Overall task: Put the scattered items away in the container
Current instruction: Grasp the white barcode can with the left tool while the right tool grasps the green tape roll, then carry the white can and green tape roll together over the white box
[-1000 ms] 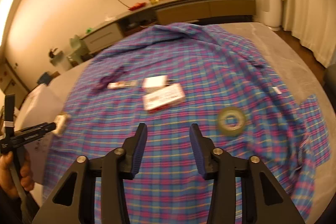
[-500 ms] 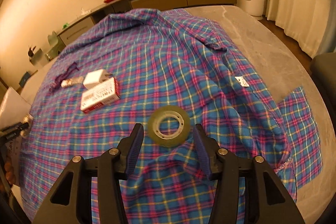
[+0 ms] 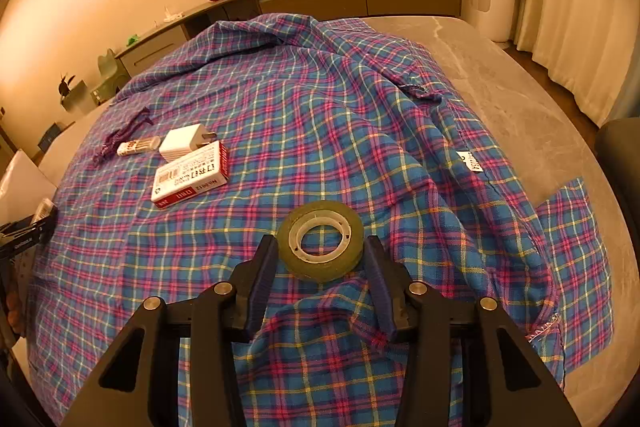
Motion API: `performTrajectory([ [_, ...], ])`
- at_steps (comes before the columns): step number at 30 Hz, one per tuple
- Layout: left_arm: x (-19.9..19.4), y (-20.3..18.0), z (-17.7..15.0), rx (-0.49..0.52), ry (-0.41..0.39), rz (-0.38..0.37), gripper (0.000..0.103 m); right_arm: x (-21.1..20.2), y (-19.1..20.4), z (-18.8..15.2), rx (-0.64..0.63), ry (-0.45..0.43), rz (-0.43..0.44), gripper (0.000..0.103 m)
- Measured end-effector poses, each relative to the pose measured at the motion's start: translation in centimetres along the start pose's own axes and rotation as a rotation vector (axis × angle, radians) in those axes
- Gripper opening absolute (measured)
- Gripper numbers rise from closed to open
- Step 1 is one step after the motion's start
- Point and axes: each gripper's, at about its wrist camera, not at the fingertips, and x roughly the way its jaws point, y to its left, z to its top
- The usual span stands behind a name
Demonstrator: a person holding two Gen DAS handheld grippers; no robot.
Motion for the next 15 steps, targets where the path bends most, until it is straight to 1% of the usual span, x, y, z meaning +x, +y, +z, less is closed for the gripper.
performTrajectory([
  [1,-0.1,0.1,0.1,0.001,-0.005,0.007,0.037,0.0,0.0,0.0,0.004,0.001,0.010,0.045],
  [4,-0.5,0.3,0.3,-0.003,-0.015,0.012,0.029,0.0,0.0,0.1,0.013,0.000,0.034,0.045],
  [7,-0.9,0.3,0.4,-0.009,-0.021,0.009,0.024,-0.5,0.0,0.1,0.020,-0.016,0.047,0.045],
  [10,-2.1,0.1,0.1,-0.017,-0.027,-0.015,0.023,-1.3,0.0,0.1,0.018,-0.033,0.061,0.044],
  [15,-4.5,-0.8,-0.7,-0.027,-0.033,-0.079,0.023,-2.3,0.8,-0.2,0.007,-0.040,0.095,0.043],
])
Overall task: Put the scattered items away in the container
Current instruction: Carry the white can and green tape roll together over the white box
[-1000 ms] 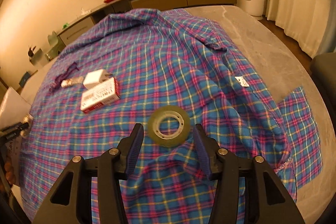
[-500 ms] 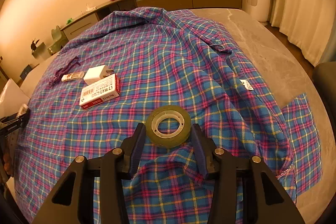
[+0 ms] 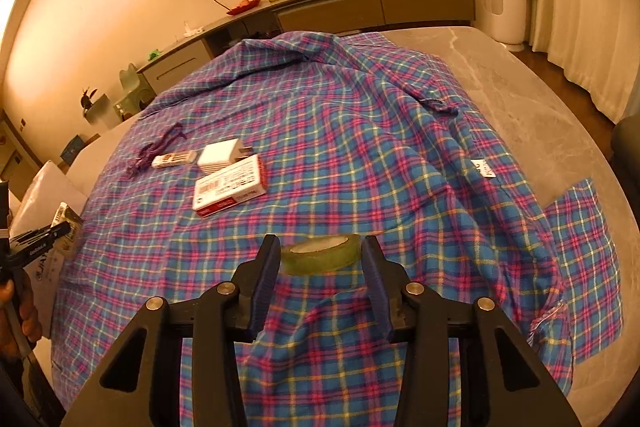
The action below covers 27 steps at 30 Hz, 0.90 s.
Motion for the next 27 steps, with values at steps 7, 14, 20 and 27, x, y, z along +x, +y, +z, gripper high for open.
performTrajectory([
  [7,-3.8,-2.0,-1.4,-0.006,-0.005,-0.081,0.023,-1.0,1.9,-0.8,-0.034,-0.004,0.038,0.041],
  [14,-6.9,-3.7,-3.2,0.016,-0.017,-0.135,0.023,-1.5,3.5,-1.8,-0.069,0.006,0.042,0.025],
  [20,-8.0,-4.6,-4.8,0.028,-0.023,-0.170,0.023,-0.2,3.0,-3.2,-0.045,0.056,0.009,0.026],
  [27,-8.0,-5.2,-6.0,0.027,-0.009,-0.208,0.023,0.0,2.8,-2.1,-0.029,0.038,-0.012,0.050],
])
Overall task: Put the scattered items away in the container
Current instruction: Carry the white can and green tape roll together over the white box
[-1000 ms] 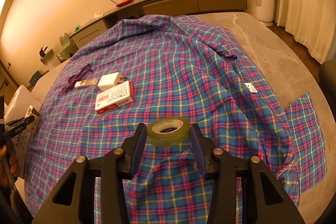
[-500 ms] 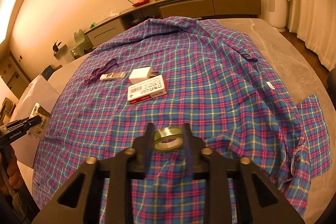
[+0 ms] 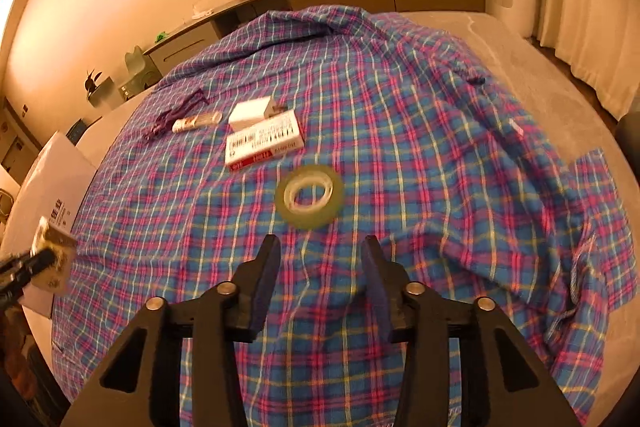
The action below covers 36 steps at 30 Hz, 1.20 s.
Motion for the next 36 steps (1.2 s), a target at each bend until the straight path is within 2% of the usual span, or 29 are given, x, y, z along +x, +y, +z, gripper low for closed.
performTrajectory([
  [4,0.5,0.1,-0.1,-0.014,0.005,-0.026,0.023,1.2,0.5,1.5,-0.019,0.013,-0.014,0.052],
  [9,0.5,0.4,0.0,-0.030,0.000,-0.048,0.023,3.8,1.7,1.7,-0.103,0.066,-0.056,0.052],
  [12,0.4,0.8,0.0,-0.038,-0.003,-0.053,0.023,4.0,1.9,1.7,-0.118,0.055,-0.083,0.047],
  [16,0.5,1.0,-0.2,-0.049,0.001,-0.066,0.023,3.3,1.6,1.6,-0.099,0.033,-0.087,0.046],
  [25,-0.7,0.5,-1.0,-0.050,-0.009,-0.089,0.023,0.7,2.8,0.2,-0.095,0.026,-0.053,0.046],
  [36,-2.6,0.8,-2.6,-0.060,-0.002,-0.075,0.023,-1.8,7.5,-3.9,-0.140,0.050,0.024,0.046],
])
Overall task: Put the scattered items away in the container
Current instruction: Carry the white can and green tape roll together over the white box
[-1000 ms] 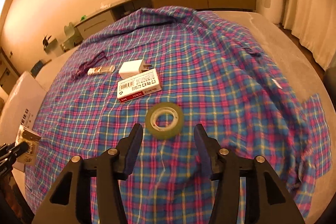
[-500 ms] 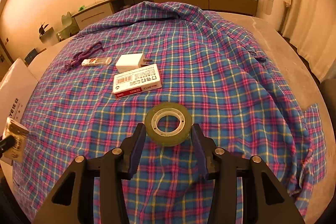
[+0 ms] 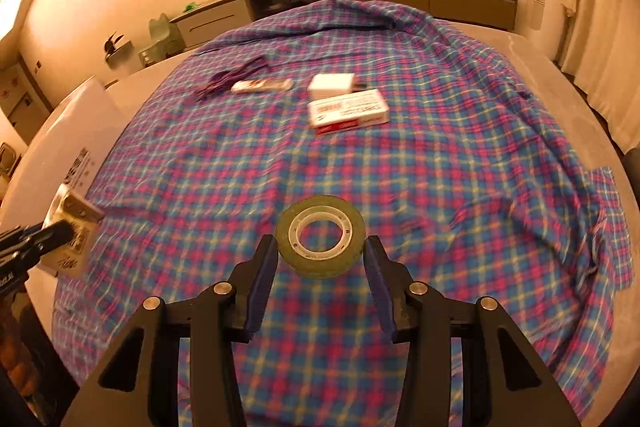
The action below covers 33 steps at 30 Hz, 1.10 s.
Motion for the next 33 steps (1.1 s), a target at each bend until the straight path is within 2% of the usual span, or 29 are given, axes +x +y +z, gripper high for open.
performTrajectory([
  [17,-3.7,1.6,-1.0,-0.032,-0.054,-0.024,0.023,-2.5,7.0,-1.9,-0.089,-0.003,0.083,0.046],
  [33,-6.9,4.2,-0.3,-0.068,-0.113,-0.043,0.023,-4.8,13.2,-1.1,-0.181,-0.036,0.158,0.046],
])
